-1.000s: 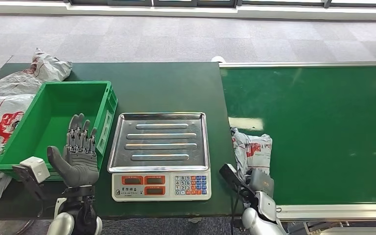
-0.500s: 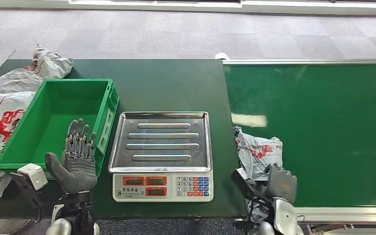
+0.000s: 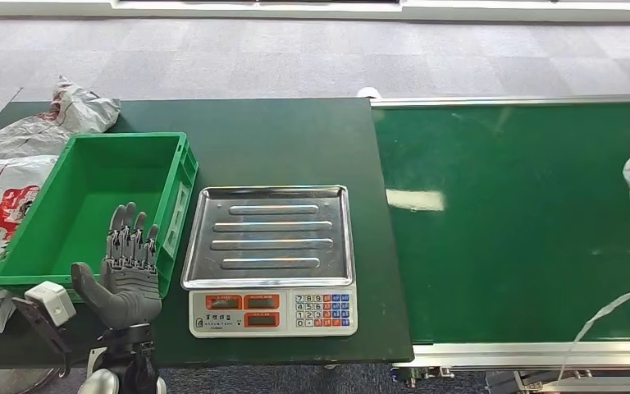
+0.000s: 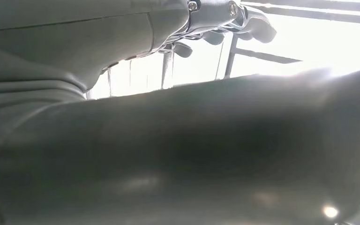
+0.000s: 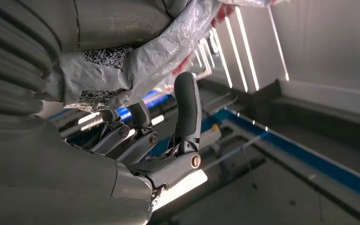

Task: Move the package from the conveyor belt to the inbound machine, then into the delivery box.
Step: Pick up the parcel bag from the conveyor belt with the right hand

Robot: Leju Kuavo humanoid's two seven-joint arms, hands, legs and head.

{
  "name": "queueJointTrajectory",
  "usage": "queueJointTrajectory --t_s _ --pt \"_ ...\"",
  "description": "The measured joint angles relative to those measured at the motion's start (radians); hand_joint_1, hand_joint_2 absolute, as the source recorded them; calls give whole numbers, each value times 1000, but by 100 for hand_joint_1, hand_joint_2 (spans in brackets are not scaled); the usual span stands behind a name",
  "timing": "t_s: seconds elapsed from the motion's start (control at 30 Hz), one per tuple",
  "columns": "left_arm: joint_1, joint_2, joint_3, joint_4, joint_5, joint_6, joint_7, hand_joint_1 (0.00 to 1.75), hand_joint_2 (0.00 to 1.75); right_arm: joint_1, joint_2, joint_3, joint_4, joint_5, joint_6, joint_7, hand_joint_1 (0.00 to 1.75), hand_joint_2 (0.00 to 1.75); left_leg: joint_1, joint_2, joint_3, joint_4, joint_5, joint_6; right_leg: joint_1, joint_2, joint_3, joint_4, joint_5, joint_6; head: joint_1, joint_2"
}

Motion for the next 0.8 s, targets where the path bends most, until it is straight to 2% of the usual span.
queueJointTrajectory --t_s 0.1,0.17,0.3,0.47,0.63,0.73,0.8 --pt "-12 5 0 11 11 10 -5 0 0 -136 -99 17 78 5 37 -24 175 175 -1 -1 -1 0 2 0 -1 -1 -1 1 0 0 0 0" --pt "-20 8 0 19 18 14 -8 0 0 -183 -147 39 104 15 49 -14 175 175 -1 -2 -1 0 3 0 0 -2 -1 1 0 0 0 0" --pt "-33 19 0 30 37 26 -16 0 0 -249 -197 89 160 25 53 -4 175 175 0 -2 -4 -1 3 0 0 -1 1 3 1 -1 0 0" --pt "-40 29 0 40 45 29 -19 0 0 -325 -208 189 243 38 20 9 175 175 0 1 -2 0 4 -1 0 2 1 3 2 -1 0 0" --pt "-45 33 0 43 48 31 -21 0 0 -374 -206 256 286 37 29 -2 175 175 0 -1 -8 -1 5 -1 0 0 1 4 2 -1 0 0" --pt "-57 34 -1 48 53 32 -24 0 0 -469 -160 337 343 55 34 -30 175 175 0 5 -12 -1 5 -1 0 4 0 4 3 -2 0 0" --pt "-66 34 -4 53 59 32 -27 0 0 -561 -98 409 408 64 30 -45 175 175 1 10 -10 -2 6 -2 1 9 -2 5 5 -3 0 0"
